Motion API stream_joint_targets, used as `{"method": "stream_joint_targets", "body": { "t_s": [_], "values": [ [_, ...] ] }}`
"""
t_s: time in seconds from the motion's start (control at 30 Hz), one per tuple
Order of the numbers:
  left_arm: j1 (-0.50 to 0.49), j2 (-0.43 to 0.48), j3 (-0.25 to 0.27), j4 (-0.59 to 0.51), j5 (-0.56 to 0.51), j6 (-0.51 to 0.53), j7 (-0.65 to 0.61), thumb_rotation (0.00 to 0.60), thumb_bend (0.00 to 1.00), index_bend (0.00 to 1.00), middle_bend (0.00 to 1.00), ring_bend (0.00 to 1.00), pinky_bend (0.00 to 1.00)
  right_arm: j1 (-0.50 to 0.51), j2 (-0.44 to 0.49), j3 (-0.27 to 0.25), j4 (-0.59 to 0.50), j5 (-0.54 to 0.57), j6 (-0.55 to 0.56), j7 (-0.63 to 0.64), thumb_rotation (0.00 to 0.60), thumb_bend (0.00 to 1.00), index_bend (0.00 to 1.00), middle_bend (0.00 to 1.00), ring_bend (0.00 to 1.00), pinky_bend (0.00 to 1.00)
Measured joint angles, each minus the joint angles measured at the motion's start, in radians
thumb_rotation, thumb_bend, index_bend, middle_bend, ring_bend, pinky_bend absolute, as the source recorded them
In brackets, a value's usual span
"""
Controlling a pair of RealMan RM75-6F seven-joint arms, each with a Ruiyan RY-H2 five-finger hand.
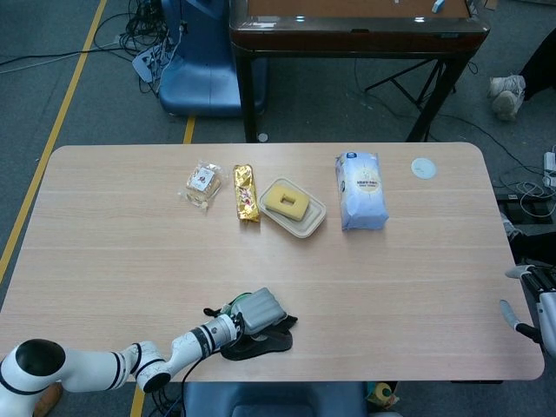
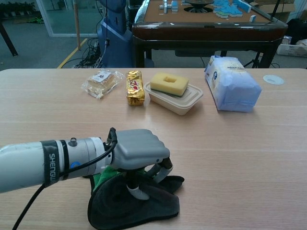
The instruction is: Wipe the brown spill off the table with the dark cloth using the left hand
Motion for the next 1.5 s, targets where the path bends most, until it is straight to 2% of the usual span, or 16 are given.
{"method": "stream_joint_targets", "body": {
  "t_s": [0.37, 0.67, 0.93, 1.27, 1.5],
  "values": [
    [0.0, -0.018, -0.038, 0.16, -0.11, -0.011, 0.078, 0.6, 0.19, 0.56, 0.62, 0.62, 0.89, -0.008, 0.004, 0.002, -0.001, -0.001, 0.011, 0.005, 0.6, 0.39, 0.35, 0.34, 0.28, 0.33],
    [0.031, 0.048, -0.028, 0.23, -0.149, 0.008, 0.121, 0.6, 0.19, 0.56, 0.62, 0.62, 0.89, 0.002, 0.005, 0.002, -0.01, -0.01, 0.0, -0.007, 0.6, 0.39, 0.35, 0.34, 0.28, 0.33],
    [0.051, 0.088, -0.013, 0.137, -0.158, 0.003, 0.097, 0.6, 0.19, 0.56, 0.62, 0.62, 0.89, 0.01, 0.0, 0.001, -0.019, -0.019, -0.008, -0.017, 0.6, 0.39, 0.35, 0.34, 0.28, 0.33],
    [0.04, 0.076, 0.025, -0.042, -0.043, 0.018, 0.065, 0.6, 0.19, 0.55, 0.62, 0.62, 0.89, -0.002, -0.001, -0.007, -0.022, -0.027, 0.008, -0.012, 0.6, 0.39, 0.35, 0.34, 0.28, 0.33],
    [0.035, 0.056, 0.024, -0.005, -0.042, 0.026, 0.103, 0.6, 0.19, 0.55, 0.62, 0.62, 0.89, -0.019, -0.002, -0.01, -0.009, -0.027, 0.031, 0.008, 0.6, 0.39, 0.35, 0.34, 0.28, 0.33]
  ]
}}
